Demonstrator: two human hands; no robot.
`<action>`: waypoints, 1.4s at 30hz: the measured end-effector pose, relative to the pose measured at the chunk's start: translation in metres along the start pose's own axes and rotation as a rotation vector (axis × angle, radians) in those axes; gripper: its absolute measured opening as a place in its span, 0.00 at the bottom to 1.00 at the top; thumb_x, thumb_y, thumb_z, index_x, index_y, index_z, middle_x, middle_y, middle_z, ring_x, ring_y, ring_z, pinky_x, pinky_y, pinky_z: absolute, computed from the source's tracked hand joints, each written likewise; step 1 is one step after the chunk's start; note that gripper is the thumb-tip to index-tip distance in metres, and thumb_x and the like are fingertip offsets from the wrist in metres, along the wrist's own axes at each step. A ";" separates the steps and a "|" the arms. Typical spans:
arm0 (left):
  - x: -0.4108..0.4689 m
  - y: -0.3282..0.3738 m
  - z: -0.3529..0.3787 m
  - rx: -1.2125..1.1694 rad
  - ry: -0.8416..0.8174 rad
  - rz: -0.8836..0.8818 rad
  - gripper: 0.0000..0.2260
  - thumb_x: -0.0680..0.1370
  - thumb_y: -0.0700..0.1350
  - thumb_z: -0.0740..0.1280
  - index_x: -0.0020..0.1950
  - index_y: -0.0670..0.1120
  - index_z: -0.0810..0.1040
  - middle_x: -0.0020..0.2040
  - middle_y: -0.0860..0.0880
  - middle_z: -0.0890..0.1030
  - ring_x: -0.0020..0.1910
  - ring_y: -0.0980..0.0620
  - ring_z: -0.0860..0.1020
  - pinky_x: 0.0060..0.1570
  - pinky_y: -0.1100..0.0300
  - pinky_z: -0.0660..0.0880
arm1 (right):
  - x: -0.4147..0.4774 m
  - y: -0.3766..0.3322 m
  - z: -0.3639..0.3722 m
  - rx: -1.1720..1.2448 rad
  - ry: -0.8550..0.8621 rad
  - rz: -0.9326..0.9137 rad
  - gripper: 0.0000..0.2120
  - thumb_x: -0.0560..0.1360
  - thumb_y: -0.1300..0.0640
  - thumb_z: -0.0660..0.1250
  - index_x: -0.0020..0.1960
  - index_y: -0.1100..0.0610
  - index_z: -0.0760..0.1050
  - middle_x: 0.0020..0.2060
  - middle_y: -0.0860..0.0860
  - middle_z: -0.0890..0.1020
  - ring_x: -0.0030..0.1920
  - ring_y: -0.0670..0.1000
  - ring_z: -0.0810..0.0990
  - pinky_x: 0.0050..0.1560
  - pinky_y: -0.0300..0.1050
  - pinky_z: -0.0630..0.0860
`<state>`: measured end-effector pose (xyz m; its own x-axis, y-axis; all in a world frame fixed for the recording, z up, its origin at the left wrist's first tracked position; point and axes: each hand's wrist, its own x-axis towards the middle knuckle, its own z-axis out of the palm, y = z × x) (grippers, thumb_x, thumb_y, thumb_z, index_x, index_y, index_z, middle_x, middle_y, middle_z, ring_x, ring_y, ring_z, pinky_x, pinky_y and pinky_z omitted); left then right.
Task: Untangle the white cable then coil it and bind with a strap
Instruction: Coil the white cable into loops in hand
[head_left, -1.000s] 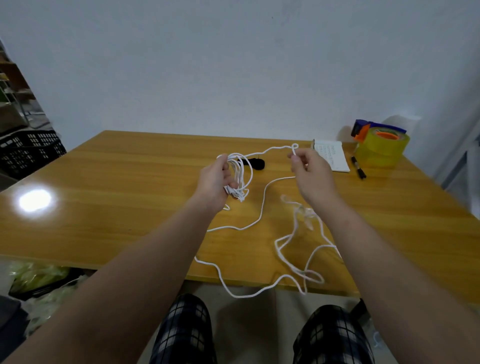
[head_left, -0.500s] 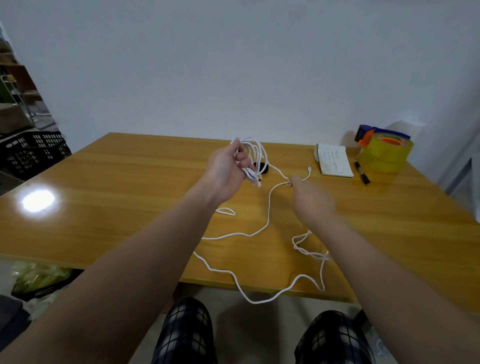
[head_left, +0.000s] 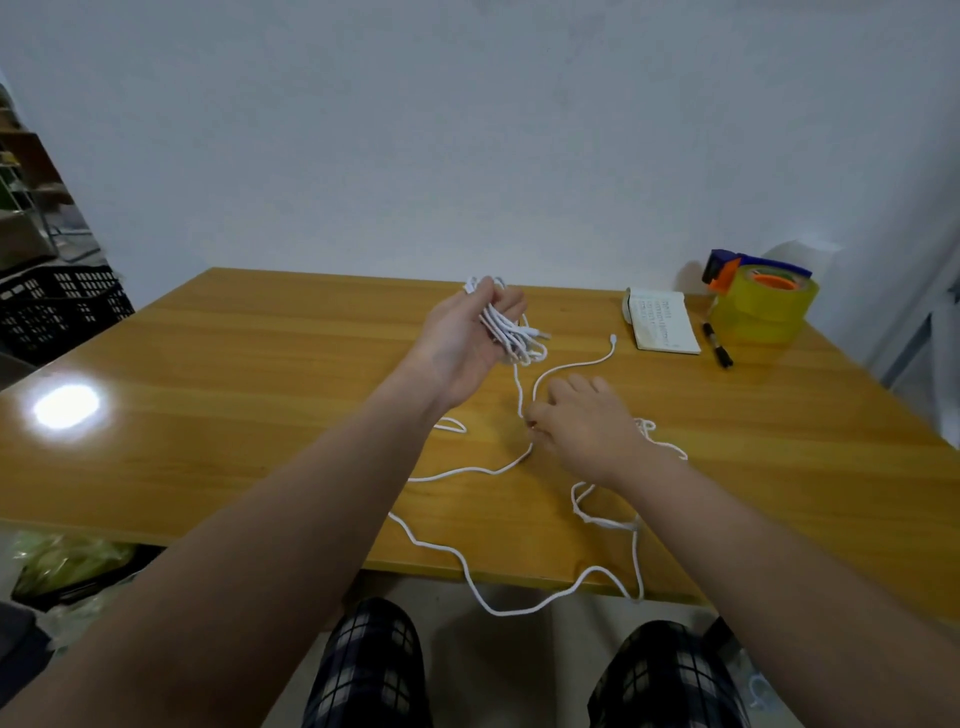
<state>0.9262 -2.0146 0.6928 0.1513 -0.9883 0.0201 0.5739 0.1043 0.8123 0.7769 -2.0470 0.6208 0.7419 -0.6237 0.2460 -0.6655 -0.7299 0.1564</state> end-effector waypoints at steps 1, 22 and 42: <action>-0.002 -0.001 0.002 0.033 -0.030 -0.014 0.11 0.83 0.43 0.53 0.49 0.40 0.72 0.70 0.36 0.70 0.68 0.42 0.70 0.49 0.48 0.75 | 0.003 0.001 -0.001 0.025 -0.033 0.000 0.14 0.80 0.51 0.57 0.62 0.51 0.74 0.54 0.55 0.74 0.58 0.57 0.70 0.54 0.49 0.63; -0.028 -0.003 0.005 0.163 -0.283 -0.208 0.13 0.81 0.49 0.56 0.45 0.42 0.73 0.59 0.44 0.81 0.17 0.62 0.65 0.18 0.72 0.61 | 0.018 0.038 -0.019 1.035 0.076 0.718 0.34 0.77 0.35 0.38 0.28 0.57 0.65 0.26 0.53 0.70 0.29 0.52 0.68 0.35 0.45 0.67; 0.007 0.020 -0.014 0.194 0.173 0.217 0.06 0.81 0.42 0.60 0.44 0.46 0.72 0.44 0.49 0.74 0.48 0.56 0.77 0.43 0.62 0.73 | -0.017 -0.013 -0.022 0.471 -0.141 0.072 0.20 0.82 0.54 0.52 0.73 0.44 0.56 0.61 0.54 0.77 0.58 0.58 0.76 0.54 0.51 0.73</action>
<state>0.9498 -2.0181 0.7012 0.3974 -0.9100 0.1186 0.3523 0.2706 0.8959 0.7713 -2.0205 0.6355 0.7208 -0.6854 0.1031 -0.6305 -0.7102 -0.3133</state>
